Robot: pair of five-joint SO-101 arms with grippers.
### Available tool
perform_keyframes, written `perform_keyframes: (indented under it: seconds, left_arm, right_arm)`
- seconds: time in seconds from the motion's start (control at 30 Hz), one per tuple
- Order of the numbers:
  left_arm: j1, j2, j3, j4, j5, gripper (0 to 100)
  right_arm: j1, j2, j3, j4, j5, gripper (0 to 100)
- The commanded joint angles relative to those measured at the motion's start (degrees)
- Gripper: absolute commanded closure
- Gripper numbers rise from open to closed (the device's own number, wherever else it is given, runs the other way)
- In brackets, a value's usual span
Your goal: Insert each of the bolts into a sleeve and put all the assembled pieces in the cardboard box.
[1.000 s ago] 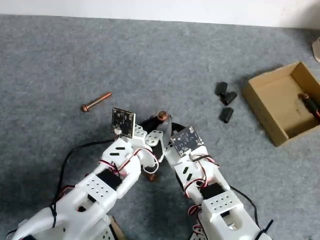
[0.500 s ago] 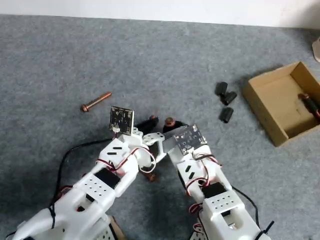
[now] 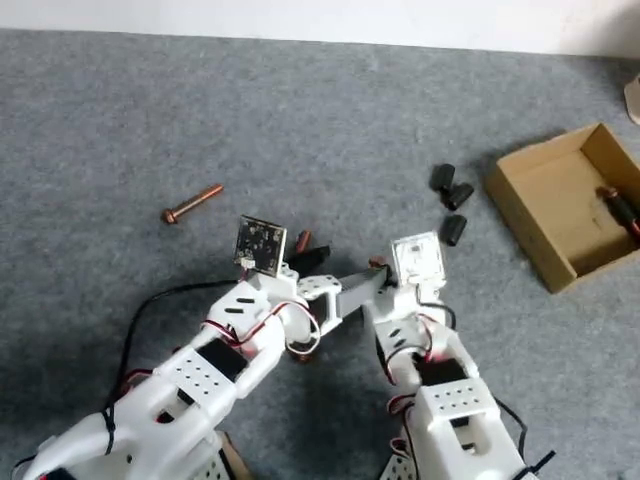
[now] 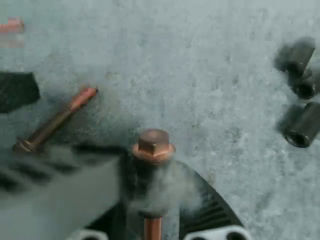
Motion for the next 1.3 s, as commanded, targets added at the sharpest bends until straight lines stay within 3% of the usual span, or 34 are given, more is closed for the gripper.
perform_keyframes:
  seconds: [0.0, 0.27, 0.4, 0.5, 0.97, 1.27]
  left_arm:
    - [-0.4, 0.1, -1.3, 0.1, 0.3, 67]
    - [-0.4, 0.2, -1.3, 0.1, 0.3, 67]
    - [-0.4, 0.3, -1.3, 0.1, 0.3, 67]
    - [-0.4, 0.3, -1.2, 0.1, 0.3, 67]
    - [-0.4, 0.3, -0.9, 0.1, 0.0, 67]
    - [-0.4, 0.3, -0.9, 0.1, 0.0, 67]
  right_arm:
    - [1.6, -1.0, -7.3, 4.7, -0.4, 99.5]
    - [10.9, -1.5, -12.2, 9.8, -0.4, 99.5]
    - [14.5, -1.1, -21.5, 19.2, 0.5, 99.5]
    - [15.4, -1.0, -29.1, 26.2, 5.3, 99.5]
    - [21.8, -0.2, -34.4, 26.8, 20.7, 99.5]
    - [28.0, 18.3, -46.6, 26.6, 25.8, 99.5]
